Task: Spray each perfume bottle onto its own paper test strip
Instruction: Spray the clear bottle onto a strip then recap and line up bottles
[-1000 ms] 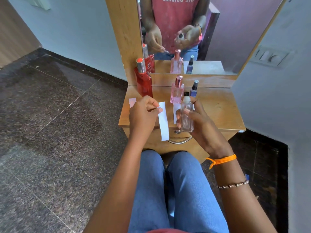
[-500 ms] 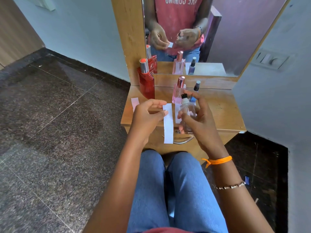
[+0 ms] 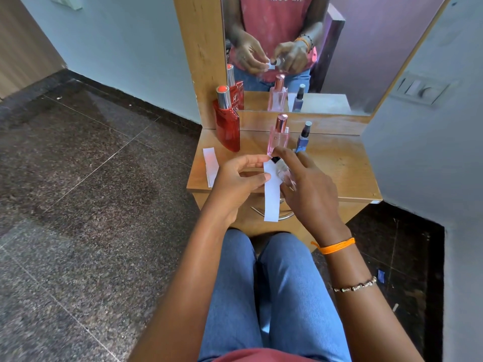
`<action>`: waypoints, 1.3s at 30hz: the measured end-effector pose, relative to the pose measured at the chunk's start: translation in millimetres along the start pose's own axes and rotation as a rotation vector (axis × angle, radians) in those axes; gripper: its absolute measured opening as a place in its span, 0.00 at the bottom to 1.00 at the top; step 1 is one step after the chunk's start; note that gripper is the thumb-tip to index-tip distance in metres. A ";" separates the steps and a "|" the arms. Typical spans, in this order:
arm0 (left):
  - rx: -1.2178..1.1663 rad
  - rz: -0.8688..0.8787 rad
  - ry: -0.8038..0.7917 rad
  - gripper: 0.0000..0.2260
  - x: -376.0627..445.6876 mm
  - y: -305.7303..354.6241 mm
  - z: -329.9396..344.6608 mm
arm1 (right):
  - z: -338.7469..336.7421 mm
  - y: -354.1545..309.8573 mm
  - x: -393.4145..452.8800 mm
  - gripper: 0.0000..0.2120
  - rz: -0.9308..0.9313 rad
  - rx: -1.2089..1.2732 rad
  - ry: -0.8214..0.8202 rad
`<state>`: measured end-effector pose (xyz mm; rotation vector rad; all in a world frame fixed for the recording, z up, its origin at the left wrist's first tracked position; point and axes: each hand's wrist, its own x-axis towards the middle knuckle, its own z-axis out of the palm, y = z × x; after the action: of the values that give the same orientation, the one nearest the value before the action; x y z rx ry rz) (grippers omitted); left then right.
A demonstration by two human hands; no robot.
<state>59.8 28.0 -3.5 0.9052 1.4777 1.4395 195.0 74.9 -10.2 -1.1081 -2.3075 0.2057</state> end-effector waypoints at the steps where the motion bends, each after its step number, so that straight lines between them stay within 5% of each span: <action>1: 0.003 -0.001 -0.002 0.15 0.1 0.0 0.4 | 0.0 0.7 -0.2 0.30 -0.004 -0.009 0.006; 23: 0.037 -0.003 0.001 0.14 0.3 -1.3 0.8 | 7.7 11.3 -2.2 0.30 -0.013 -0.030 -0.032; 31: 0.088 0.014 0.034 0.15 2.3 -7.9 0.7 | 5.3 34.1 2.4 0.22 0.320 0.554 0.200; 35: 0.007 -0.027 0.018 0.15 2.7 -13.5 2.1 | 13.3 45.5 1.4 0.10 0.412 0.504 0.127; 39: -0.015 -0.049 0.018 0.15 3.3 -17.3 2.9 | 24.7 41.0 3.0 0.17 0.421 0.398 0.062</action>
<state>62.3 30.9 -21.0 0.8431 1.4910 1.4246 207.4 106.0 -44.4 -1.3446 -1.8427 0.7437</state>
